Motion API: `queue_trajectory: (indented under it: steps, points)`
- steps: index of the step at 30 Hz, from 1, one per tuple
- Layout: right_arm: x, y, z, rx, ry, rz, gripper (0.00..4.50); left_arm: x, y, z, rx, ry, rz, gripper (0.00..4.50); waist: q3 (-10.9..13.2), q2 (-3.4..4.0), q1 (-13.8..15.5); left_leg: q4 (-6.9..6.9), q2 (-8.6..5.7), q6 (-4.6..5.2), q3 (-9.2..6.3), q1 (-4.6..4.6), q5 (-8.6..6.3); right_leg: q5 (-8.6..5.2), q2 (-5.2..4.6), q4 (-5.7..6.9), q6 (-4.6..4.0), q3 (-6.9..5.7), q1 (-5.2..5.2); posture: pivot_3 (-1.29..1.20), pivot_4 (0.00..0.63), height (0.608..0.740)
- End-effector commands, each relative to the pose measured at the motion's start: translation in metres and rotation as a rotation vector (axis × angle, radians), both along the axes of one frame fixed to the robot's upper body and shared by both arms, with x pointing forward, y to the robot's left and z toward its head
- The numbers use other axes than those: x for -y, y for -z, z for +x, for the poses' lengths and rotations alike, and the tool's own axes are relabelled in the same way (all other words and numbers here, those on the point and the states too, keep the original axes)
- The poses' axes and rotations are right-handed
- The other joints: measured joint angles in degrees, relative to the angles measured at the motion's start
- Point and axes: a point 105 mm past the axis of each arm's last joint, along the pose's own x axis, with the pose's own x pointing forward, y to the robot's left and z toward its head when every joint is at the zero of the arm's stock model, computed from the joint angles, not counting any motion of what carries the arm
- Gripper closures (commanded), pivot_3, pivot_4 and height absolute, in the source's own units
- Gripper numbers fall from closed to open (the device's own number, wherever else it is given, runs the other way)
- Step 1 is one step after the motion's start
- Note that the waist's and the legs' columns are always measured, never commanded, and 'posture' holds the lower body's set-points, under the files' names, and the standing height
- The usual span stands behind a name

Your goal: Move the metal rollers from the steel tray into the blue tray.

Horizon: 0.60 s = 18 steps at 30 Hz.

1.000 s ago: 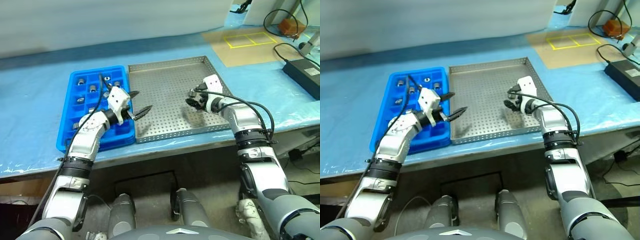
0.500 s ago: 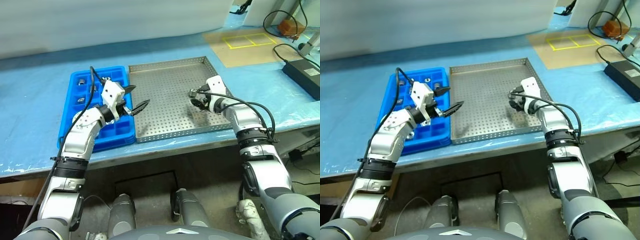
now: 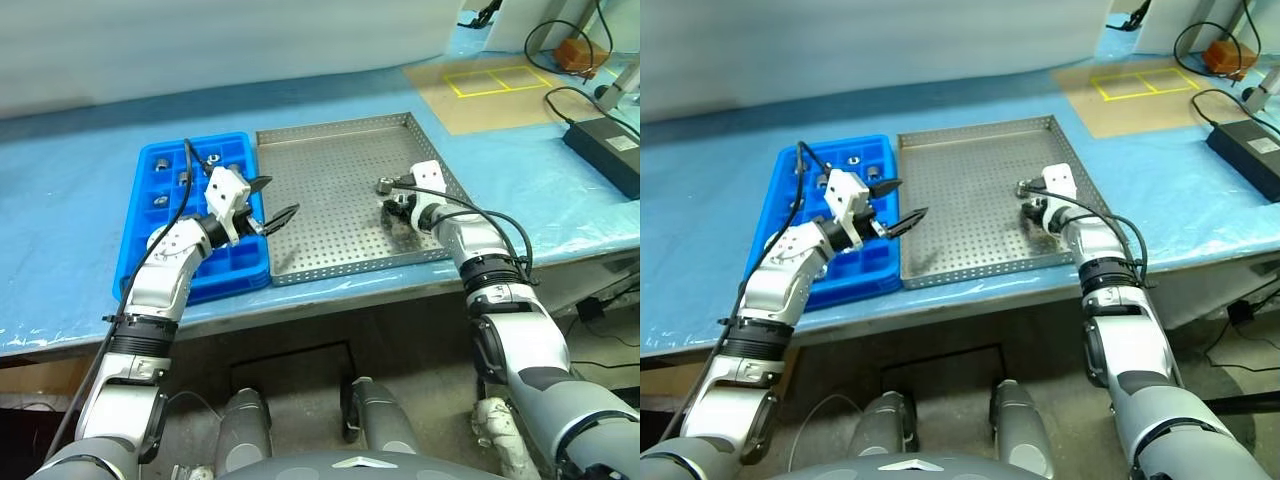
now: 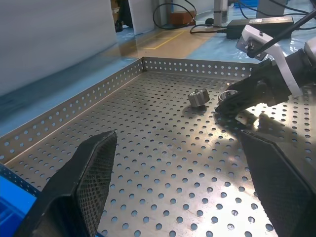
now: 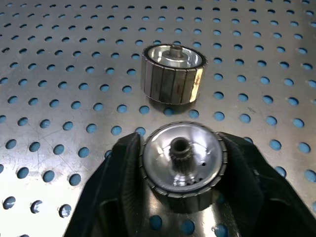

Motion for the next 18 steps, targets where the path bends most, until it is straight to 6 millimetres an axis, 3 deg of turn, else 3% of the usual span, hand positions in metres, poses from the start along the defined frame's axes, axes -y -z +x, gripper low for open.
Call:
queue_trajectory:
  steps: [1, 5, 11, 14, 18]
  points:
    - [-0.010, -0.020, 0.005, 0.085, -0.058, -0.039, 2.83, -0.007, -0.003, -0.002, 0.031, -0.017, 0.003, 0.29, 0.00, 0.00, 0.05, -0.01, 0.00, 0.00, 0.00, 0.00, 0.00, 0.00, 0.00, 0.00, 0.00, 0.00, 0.00, -0.23, 0.150, 0.740]
    - [-0.047, -0.028, -0.005, 0.125, -0.278, -0.037, 2.83, -0.015, -0.004, -0.004, 0.040, -0.045, 0.009, 0.29, 0.00, 0.00, 0.01, -0.03, 0.02, 0.00, 0.00, 0.00, 0.00, 0.00, 0.01, 0.01, 0.00, -0.01, -0.03, -0.20, 0.150, 0.740]
    - [-0.134, -0.079, -0.047, 0.232, -0.732, 0.150, 2.83, -0.040, -0.005, -0.013, 0.049, -0.128, 0.027, 0.29, 0.02, 0.01, 0.25, -0.11, 0.08, -0.01, -0.01, -0.08, 0.01, 0.00, 0.02, 0.04, 0.00, -0.04, -0.17, -0.09, 0.150, 0.740]
    - [-0.160, -0.095, -0.059, 0.264, -0.859, 0.176, 2.83, -0.057, -0.002, -0.022, 0.043, -0.191, 0.043, 0.29, 0.02, 0.00, 0.85, -0.15, 0.09, -0.01, -0.02, -0.10, 0.01, -0.01, 0.01, 0.02, -0.01, -0.08, -0.18, -0.03, 0.150, 0.740]
    - [-0.189, -0.106, -0.061, 0.286, -0.946, 0.169, 2.83, -0.086, 0.000, -0.038, 0.038, -0.299, 0.065, 0.29, 0.03, -0.02, 2.00, -0.21, 0.07, -0.03, -0.02, -0.08, 0.01, -0.01, -0.01, 0.01, 0.00, -0.08, -0.19, 0.06, 0.150, 0.740]
